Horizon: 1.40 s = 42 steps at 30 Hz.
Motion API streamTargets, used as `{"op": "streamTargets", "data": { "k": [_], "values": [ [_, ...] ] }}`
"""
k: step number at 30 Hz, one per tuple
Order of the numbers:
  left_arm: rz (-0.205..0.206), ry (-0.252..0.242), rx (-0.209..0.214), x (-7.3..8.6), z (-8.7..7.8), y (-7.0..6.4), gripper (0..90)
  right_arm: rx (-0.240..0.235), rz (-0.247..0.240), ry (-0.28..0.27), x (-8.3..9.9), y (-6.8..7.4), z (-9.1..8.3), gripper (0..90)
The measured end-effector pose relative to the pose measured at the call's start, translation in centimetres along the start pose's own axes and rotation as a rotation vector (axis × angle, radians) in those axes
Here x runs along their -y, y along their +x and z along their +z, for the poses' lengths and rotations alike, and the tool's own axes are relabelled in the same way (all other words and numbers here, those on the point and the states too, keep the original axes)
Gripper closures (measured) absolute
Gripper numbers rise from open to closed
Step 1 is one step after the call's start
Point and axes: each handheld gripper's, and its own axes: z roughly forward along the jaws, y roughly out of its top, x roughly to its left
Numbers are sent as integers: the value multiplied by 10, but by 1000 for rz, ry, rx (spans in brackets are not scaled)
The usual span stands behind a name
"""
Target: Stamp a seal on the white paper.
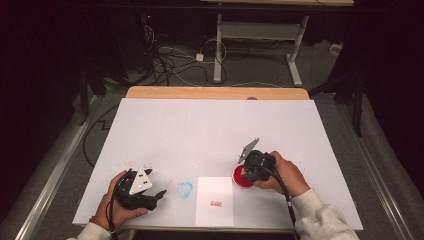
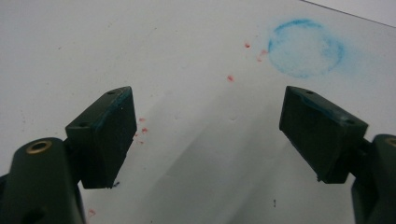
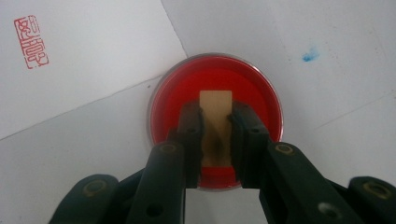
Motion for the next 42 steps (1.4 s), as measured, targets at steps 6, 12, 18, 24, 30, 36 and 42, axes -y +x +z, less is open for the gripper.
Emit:
{"op": "streamTargets", "data": {
  "k": [6, 12, 18, 24, 30, 36, 42],
  "values": [
    [0, 0, -1, 0, 0, 0, 184, 0, 6, -9, 1, -1, -1, 730],
    [1, 1, -2, -1, 0, 0, 184, -9, 29, -57, 2, -2, -11, 643],
    [12, -5, -10, -1, -1, 0, 184, 24, 34, -179, 2, 1, -33, 604],
    [10, -9, -12, -2, -1, 0, 184, 65, 43, -256, 2, 4, -38, 552],
    [9, -10, -12, -1, -1, 1, 184, 158, 67, -366, 7, 7, -43, 444],
    [8, -11, -13, -1, -2, 1, 184, 212, 77, -452, 16, 10, -45, 343],
    [12, -8, -12, -1, -1, 1, 184, 302, 104, -516, 20, 15, -44, 244]
  ]
}}
